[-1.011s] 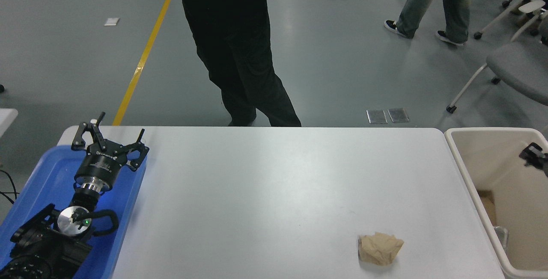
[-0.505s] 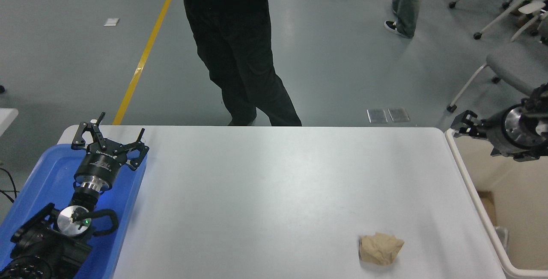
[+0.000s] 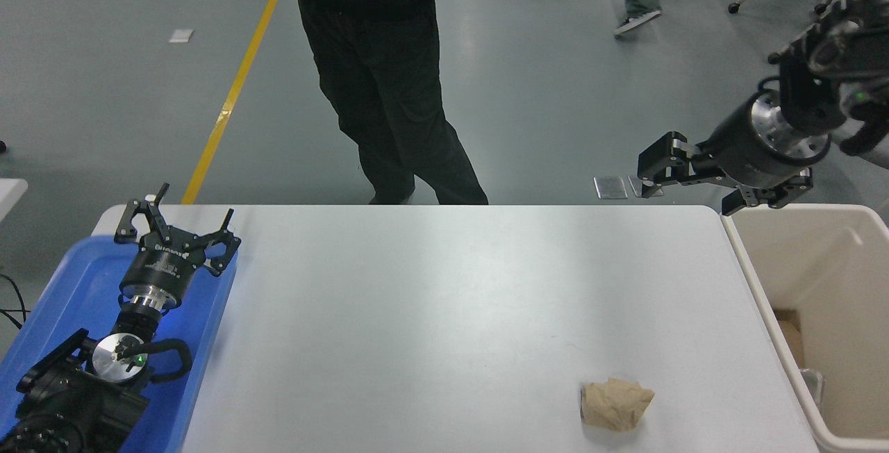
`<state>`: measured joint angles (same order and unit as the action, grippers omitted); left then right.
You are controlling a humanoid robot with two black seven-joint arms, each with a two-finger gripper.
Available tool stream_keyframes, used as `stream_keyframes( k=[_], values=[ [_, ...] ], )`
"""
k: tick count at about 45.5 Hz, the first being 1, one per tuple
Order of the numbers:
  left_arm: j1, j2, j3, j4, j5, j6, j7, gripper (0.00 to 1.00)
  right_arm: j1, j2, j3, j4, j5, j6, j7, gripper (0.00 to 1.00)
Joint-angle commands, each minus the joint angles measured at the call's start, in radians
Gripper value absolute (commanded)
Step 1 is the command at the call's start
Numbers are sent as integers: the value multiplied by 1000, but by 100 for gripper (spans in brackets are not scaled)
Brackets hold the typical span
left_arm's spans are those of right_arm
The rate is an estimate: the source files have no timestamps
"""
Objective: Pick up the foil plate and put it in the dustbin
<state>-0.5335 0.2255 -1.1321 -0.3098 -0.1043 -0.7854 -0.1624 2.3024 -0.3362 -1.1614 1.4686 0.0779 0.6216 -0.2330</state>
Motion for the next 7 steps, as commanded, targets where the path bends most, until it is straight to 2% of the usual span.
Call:
stream_keyframes(
  k=[1,7],
  values=[
    [0,0,0,0,0,0,1,99,45,65,-20,2,14,69,-2,100],
    [0,0,0,0,1,0,1,99,45,65,-26,1,14,69,-2,100]
  ],
)
